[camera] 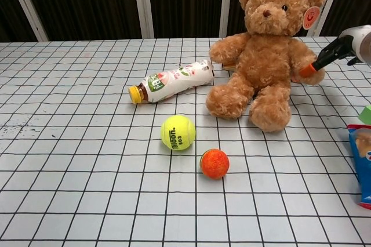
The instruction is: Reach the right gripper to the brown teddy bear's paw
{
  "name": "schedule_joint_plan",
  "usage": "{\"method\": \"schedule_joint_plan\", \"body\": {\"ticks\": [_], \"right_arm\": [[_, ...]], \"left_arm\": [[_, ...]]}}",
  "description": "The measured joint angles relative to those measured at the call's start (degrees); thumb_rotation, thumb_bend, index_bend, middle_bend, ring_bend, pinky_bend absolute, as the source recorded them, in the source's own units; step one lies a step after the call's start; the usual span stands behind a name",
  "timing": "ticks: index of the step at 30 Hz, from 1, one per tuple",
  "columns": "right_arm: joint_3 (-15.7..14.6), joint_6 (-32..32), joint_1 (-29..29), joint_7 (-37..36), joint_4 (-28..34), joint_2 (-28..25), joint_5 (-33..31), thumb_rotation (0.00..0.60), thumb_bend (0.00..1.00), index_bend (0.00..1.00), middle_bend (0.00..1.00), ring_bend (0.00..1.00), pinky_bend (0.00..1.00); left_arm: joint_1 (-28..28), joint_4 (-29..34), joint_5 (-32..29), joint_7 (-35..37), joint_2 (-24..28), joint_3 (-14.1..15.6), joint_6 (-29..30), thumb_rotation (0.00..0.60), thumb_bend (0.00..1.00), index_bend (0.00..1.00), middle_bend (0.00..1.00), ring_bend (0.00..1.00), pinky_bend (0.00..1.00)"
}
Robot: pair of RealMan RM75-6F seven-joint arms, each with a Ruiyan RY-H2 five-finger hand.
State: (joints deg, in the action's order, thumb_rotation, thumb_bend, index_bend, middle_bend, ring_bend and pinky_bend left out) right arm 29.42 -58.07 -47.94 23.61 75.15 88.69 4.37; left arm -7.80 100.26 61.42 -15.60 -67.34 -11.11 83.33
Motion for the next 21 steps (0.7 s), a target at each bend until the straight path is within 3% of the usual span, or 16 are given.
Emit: {"method": "schedule_joint_plan", "body": {"ticks": [21], "right_arm": [[0.1,1.0,-0.1,0.5,-1.5,0.4,2.0,0.600,0.17,0.77,0.10,0.00,0.00]], "left_arm": [[0.2,0.1,0.1,0.1,0.1,0.1,0.5,0.600,0.28,0.24,0.00,0.00,0.00]]}}
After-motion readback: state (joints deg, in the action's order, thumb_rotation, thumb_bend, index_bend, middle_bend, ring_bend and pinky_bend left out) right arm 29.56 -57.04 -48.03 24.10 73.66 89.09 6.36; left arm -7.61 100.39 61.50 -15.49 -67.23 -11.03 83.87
